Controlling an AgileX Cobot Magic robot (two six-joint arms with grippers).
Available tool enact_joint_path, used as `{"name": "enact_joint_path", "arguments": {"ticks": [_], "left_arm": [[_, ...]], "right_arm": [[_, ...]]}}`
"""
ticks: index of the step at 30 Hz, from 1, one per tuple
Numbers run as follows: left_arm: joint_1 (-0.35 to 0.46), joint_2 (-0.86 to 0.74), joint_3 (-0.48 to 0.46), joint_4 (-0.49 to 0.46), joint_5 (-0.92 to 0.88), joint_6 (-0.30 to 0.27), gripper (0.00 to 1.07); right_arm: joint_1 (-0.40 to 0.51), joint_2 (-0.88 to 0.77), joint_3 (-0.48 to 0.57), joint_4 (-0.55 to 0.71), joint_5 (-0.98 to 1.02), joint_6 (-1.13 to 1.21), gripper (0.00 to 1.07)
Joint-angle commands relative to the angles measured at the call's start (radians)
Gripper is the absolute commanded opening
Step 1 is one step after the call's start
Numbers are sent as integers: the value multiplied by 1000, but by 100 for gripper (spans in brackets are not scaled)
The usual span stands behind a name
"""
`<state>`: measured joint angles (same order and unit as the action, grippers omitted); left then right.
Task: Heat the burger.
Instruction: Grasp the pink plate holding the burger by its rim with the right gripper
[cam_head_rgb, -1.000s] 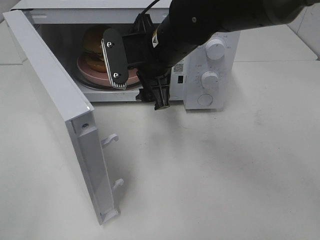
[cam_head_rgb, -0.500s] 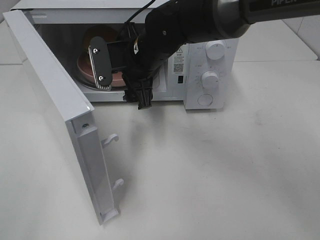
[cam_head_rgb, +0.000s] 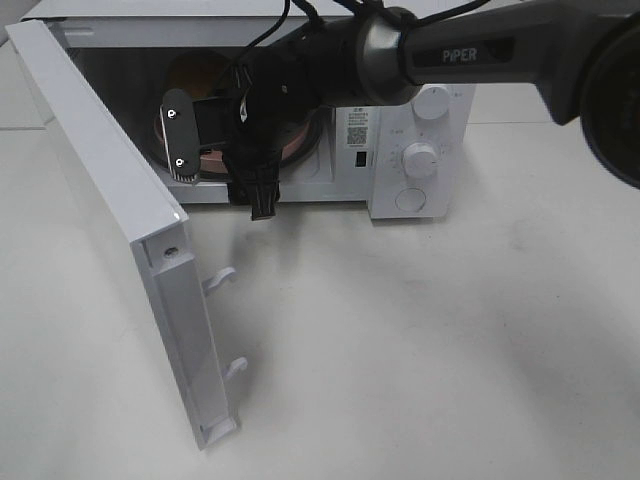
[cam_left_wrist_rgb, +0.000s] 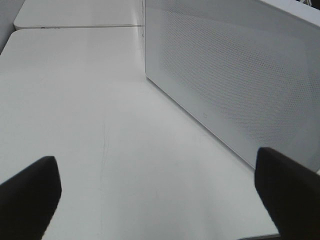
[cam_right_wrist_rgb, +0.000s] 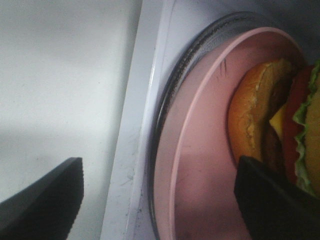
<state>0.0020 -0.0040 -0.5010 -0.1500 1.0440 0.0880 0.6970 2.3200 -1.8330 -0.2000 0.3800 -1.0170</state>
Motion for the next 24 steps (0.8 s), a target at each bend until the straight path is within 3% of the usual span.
{"name": "enact_joint_path", "arguments": {"ticks": [1, 8, 13, 22, 24], "left_arm": [[5, -21, 3, -1, -8, 1, 101], [5, -21, 3, -1, -8, 1, 101], [5, -21, 3, -1, -8, 1, 101], [5, -21, 3, -1, -8, 1, 101], [5, -21, 3, -1, -8, 1, 101]], "right_arm": [[1, 25, -50, -10, 32, 39, 78], [-12, 108, -211, -22, 108, 61, 76], [-23, 140, -271, -22, 121, 62, 76], [-43, 172, -277, -15, 124, 62, 75], [-46, 175, -277, -13, 117, 62, 66]]}}
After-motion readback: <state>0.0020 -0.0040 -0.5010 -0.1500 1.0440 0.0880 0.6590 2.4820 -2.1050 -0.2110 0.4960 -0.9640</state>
